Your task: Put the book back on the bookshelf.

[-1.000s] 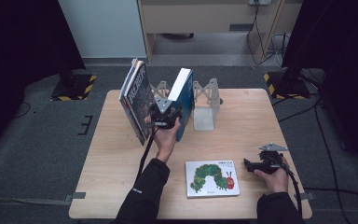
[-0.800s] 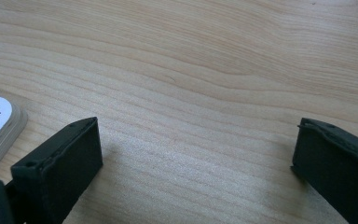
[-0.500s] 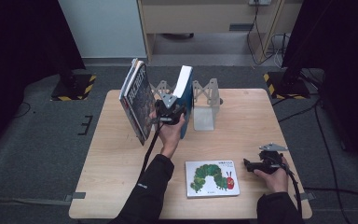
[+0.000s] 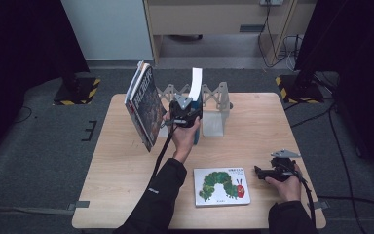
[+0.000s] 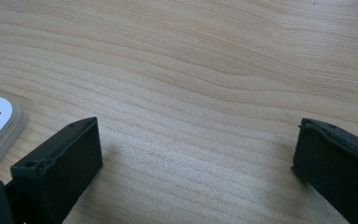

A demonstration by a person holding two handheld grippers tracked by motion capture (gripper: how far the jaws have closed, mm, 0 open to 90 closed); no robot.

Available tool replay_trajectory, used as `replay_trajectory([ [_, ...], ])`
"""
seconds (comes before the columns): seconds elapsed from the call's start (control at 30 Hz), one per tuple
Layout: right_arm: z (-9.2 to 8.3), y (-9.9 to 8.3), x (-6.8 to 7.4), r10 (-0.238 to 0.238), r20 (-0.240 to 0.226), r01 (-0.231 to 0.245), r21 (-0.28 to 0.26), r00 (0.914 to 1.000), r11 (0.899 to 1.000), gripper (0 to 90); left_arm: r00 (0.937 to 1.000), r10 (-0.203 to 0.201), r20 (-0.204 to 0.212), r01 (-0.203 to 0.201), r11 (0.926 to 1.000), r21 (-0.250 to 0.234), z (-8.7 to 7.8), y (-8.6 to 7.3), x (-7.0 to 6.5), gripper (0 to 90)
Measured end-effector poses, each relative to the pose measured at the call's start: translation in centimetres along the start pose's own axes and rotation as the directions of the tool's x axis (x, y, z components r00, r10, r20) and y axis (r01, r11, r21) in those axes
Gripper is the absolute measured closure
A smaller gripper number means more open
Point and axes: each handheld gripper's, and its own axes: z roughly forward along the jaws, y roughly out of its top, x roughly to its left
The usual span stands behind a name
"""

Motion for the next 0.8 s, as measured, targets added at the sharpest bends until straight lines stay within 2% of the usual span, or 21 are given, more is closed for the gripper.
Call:
replay_trajectory([
  [0.07, 0.0, 0.0, 0.0, -0.001, 0.000, 0.001, 0.000, 1.0000, 1.000, 1.3, 0.9997, 0.003, 0.022, -0.003, 0.9999, -0.013, 0.0, -0.3, 0.1, 53.3],
  [0.17, 0.0, 0.0, 0.0, 0.000, 0.000, 0.000, 0.000, 1.0000, 1.000, 1.3, 0.9993, 0.013, 0.036, -0.013, 0.9999, -0.003, -0.2, -0.2, 0.4, 51.3],
  [0.27, 0.0, 0.0, 0.0, 0.000, 0.000, 0.000, 0.000, 1.0000, 1.000, 1.3, 0.9968, 0.030, 0.074, -0.030, 0.9995, -0.006, -0.9, -0.7, 0.8, 51.1],
  [0.4, 0.0, 0.0, 0.0, -0.003, 0.001, 0.003, 0.000, 1.0000, 1.000, 1.4, 0.9967, 0.025, 0.077, -0.024, 0.9996, -0.014, -1.0, -0.9, 0.9, 52.3],
  [0.47, 0.0, 0.0, 0.0, -0.003, 0.000, 0.003, 0.000, 1.0000, 1.000, 1.4, 0.9981, 0.004, 0.062, -0.005, 0.9999, 0.011, -1.0, -0.6, 0.5, 53.4],
  [0.6, 0.0, 0.0, 0.0, -0.003, 0.000, 0.003, 0.000, 1.0000, 1.000, 1.4, 0.9989, -0.011, 0.046, 0.011, 0.9999, 0.003, -0.8, -0.5, 0.0, 54.2],
  [0.8, 0.0, 0.0, 0.0, -0.003, 0.000, 0.003, -0.001, 1.0000, 1.000, 1.4, 0.9990, -0.003, 0.045, 0.003, 1.0000, -0.001, -0.7, -0.6, -0.3, 53.8],
])
